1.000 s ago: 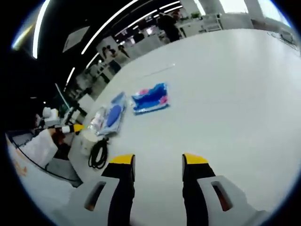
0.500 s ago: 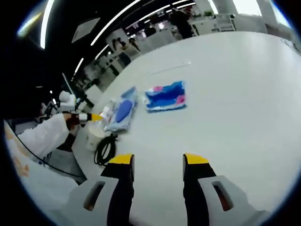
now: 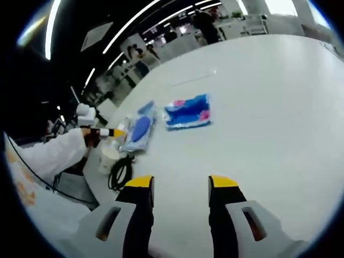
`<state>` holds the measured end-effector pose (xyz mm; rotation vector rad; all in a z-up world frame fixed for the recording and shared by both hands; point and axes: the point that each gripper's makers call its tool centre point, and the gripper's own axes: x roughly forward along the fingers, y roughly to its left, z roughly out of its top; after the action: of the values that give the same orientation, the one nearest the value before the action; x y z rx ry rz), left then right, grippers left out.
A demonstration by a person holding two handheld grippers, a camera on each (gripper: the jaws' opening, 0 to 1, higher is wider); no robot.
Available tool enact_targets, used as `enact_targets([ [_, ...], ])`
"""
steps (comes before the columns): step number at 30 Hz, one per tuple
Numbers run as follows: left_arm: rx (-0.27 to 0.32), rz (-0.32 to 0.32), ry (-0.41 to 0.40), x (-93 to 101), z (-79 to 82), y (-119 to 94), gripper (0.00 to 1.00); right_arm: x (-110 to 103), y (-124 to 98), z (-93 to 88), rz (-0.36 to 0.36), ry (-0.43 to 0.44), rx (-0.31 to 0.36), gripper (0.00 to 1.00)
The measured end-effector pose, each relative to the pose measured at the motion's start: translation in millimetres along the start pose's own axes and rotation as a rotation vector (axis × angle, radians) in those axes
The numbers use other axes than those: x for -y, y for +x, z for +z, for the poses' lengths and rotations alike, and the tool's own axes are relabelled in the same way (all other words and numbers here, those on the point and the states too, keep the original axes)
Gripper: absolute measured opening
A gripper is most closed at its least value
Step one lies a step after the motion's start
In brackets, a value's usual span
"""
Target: Arrange the tabletop items into an orderly group along one side of the table until the central work area is clear of visible clutter.
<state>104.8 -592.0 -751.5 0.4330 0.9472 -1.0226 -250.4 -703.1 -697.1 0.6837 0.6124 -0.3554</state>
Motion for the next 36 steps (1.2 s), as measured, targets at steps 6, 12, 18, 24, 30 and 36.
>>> enact_targets([
  [6, -0.028, -0.003, -0.037, 0.4, -3.9, 8.9, 0.53, 6.1, -0.7, -2.4, -0.008, 0.06, 0.014, 0.38],
  [12, -0.01, 0.014, 0.002, -0.6, -1.4, 12.1, 0.46, 0.3, 2.2, 0.1, 0.009, 0.054, 0.017, 0.37],
  [18, 0.003, 0.01, -0.062, -2.4, 0.4, 7.9, 0.41, 0.7, 8.6, 2.7, 0.018, 0.057, 0.009, 0.37],
  [24, 0.023, 0.018, -0.069, -5.6, -2.3, 1.4, 0.39, -3.1, 9.7, 6.9, 0.033, 0.044, 0.012, 0.37],
  [30, 0.104, 0.013, -0.106, -9.4, 8.4, -12.5, 0.38, 1.0, 5.5, 2.6, 0.027, 0.048, 0.009, 0.37],
  [36, 0.188, 0.01, -0.089, -16.3, 28.0, -29.0, 0.39, 1.3, 6.3, 3.1, 0.025, 0.051, 0.013, 0.37],
])
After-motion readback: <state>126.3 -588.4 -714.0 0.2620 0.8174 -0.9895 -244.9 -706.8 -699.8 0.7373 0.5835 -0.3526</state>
